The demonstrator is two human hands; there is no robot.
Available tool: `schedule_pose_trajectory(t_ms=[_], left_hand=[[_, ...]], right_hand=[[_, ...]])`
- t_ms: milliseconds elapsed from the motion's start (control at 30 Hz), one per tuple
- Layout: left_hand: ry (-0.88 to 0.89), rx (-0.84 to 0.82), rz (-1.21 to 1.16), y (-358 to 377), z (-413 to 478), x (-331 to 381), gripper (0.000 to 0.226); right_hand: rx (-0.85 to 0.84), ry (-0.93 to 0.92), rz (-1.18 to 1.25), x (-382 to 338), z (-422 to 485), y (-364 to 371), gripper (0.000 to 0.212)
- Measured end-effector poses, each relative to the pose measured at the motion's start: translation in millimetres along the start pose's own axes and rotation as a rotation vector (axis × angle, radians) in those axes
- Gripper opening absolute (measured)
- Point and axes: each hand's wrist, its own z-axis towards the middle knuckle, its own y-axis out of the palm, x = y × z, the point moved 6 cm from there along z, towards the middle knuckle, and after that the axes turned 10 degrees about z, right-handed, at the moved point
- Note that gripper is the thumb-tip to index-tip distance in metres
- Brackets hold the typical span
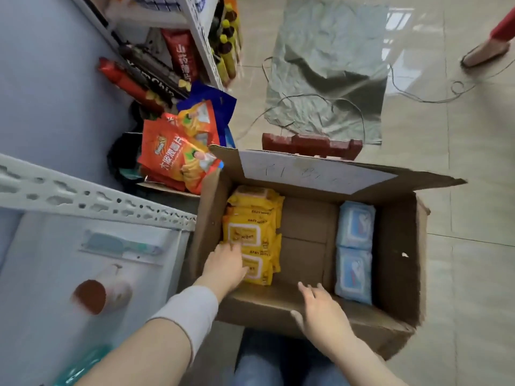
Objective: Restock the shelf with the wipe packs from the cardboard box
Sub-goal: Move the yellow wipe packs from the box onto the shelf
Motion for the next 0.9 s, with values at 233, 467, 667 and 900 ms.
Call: schedule_pose_trajectory(t_ms=[233, 467, 667, 900], left_hand=[[0.117, 0.054, 0.171, 19.2, 140.9, -13.9, 0.079], [0.118, 0.004, 0.206, 14.8, 174.0, -26.3, 0.083], [0.161, -0.079, 0.203, 12.8, 175.8, -28.4, 0.081], [0.234, 0.096, 0.065, 7.7, 168.5, -29.6, 0.064]], right_hand=[[-0.146, 0.188, 0.58, -2.9, 134.1, 76.7, 0.073], [-0.034, 0.289, 0.941, -6.6, 167.8, 91.5, 0.065], [-0.11, 0.15, 1.024, -23.9, 167.6, 86.3, 0.05], [-0.14, 0.182, 1.209, -23.8, 166.6, 93.5, 0.042]])
